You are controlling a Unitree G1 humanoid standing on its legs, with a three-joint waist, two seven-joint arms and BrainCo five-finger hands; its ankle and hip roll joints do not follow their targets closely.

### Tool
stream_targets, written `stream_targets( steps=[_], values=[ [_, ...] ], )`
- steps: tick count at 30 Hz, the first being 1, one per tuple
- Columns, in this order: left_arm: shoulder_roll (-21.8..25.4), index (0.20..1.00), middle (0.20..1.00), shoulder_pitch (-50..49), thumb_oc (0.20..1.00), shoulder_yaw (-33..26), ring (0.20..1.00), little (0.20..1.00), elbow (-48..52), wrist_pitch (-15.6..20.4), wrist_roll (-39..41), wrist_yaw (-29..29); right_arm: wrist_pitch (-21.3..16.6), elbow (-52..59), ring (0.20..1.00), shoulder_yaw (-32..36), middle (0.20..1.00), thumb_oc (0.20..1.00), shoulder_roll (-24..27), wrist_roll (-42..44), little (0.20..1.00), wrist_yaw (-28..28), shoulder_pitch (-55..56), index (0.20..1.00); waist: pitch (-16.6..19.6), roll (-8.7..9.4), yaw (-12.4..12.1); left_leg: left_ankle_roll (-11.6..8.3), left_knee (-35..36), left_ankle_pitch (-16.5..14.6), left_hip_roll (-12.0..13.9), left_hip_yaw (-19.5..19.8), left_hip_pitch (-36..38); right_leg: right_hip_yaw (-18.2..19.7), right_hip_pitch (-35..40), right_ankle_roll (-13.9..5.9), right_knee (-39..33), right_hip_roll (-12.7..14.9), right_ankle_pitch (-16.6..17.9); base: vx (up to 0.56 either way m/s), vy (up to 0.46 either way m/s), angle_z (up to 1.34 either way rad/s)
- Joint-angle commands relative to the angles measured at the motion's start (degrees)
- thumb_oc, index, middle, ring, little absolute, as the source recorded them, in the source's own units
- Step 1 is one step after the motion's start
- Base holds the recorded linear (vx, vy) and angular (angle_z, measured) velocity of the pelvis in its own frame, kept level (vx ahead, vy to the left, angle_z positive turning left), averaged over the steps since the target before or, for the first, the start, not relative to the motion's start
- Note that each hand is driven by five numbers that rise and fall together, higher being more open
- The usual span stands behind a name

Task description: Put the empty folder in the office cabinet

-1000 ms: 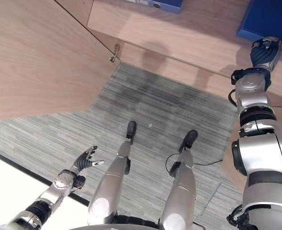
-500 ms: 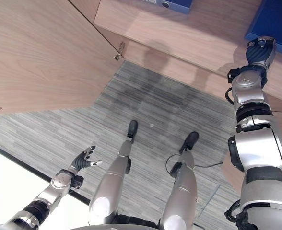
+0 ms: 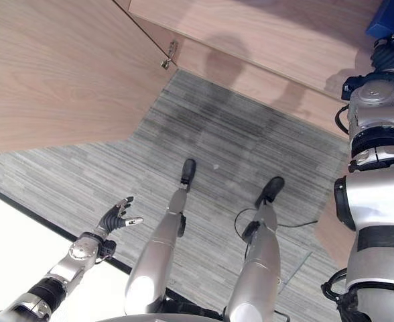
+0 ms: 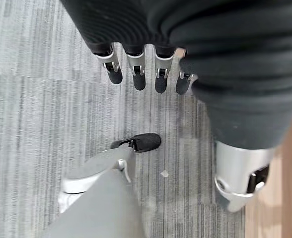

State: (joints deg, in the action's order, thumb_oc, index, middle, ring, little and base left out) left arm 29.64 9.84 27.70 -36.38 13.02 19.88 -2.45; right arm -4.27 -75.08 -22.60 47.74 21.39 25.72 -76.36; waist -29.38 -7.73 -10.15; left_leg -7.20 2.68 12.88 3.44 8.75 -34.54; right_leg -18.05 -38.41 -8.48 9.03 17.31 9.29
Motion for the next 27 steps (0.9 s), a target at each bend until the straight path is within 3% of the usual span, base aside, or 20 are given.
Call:
stream_targets(
  steps=[1,15,24,25,27],
  values=[
    [2.0,1.0,1.0,-1.8,1.0,1.9,1.0,1.0,1.5,0.3,2.1,-0.9,-0.9,-0.1,0.2,-6.1,0.2,0.2,6.7,1.7,0.2,0.3,-3.8,0.2,-0.4,-1.54,-1.3,-1.53,2.0,-5.2,1.2,2.6,0.0,2.7,-2.0,-4.64,12.5,-0.2,-12.2,0.0,0.0,0.0],
    [2.2,1.0,1.0,-1.0,1.0,3.1,1.0,1.0,1.4,-0.6,1.4,-1.5,1.3,-5.7,0.2,-10.5,0.2,0.2,5.0,0.6,0.2,-0.9,-9.5,0.2,-0.4,-0.87,-1.0,-1.39,2.2,-5.4,1.1,2.8,-0.2,2.2,-2.2,-4.44,11.8,-0.4,-11.6,0.0,0.0,0.0],
    [2.7,1.0,1.0,-1.0,1.0,3.9,1.0,1.0,1.9,-1.0,0.9,-0.9,3.0,-9.5,0.2,-12.7,0.2,0.2,7.4,0.2,0.2,-2.0,-13.4,0.2,-0.4,-1.6,-1.5,-1.35,2.3,-5.5,0.6,3.0,0.0,1.9,-1.9,-4.32,12.1,0.0,-11.8,0.01,-0.005,0.0],
    [2.8,1.0,1.0,-0.9,1.0,3.9,1.0,1.0,2.0,-1.1,0.8,-0.8,3.2,-9.7,0.2,-12.9,0.2,0.2,7.8,0.1,0.2,-2.1,-13.9,0.2,-0.4,-1.59,-1.3,-1.47,2.3,-7.1,0.6,3.0,1.0,2.6,-1.2,-4.86,12.7,0.0,-13.9,0.09,-0.052,0.03],
    [3.1,1.0,1.0,-0.9,1.0,4.1,1.0,1.0,2.0,-1.2,0.6,-0.6,3.4,-10.0,0.2,-13.7,0.2,0.2,8.6,-0.3,0.2,-2.3,-14.9,0.2,-0.4,-1.76,-1.5,-1.44,2.3,-7.0,0.5,3.1,0.9,2.7,-1.3,-4.86,12.8,0.0,-14.0,0.04,-0.035,0.05]
  ],
)
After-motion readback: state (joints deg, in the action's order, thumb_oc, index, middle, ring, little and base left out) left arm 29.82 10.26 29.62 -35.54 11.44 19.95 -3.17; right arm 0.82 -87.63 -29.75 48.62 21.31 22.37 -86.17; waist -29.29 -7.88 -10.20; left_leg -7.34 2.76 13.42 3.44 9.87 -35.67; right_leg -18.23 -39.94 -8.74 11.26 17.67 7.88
